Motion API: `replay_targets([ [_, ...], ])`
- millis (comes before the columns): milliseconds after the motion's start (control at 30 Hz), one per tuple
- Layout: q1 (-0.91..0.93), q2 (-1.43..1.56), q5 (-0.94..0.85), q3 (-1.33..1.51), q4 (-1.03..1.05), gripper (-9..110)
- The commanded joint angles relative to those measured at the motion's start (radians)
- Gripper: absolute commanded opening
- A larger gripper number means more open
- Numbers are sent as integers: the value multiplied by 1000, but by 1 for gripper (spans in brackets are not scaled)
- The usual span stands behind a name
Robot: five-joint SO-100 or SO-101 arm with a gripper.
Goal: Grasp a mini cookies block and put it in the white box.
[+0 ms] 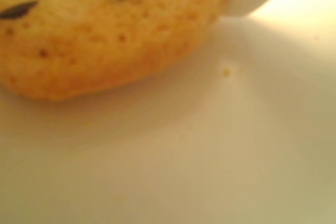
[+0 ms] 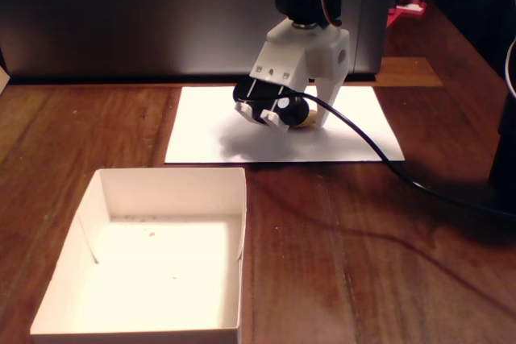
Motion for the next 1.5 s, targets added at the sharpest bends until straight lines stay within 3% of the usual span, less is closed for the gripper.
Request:
replay_targets([
  [0, -15, 149, -23, -100, -12, 17],
  [967, -129, 600, -156, -262, 3, 16],
  [1467, -422, 712, -195, -304, 98, 16],
])
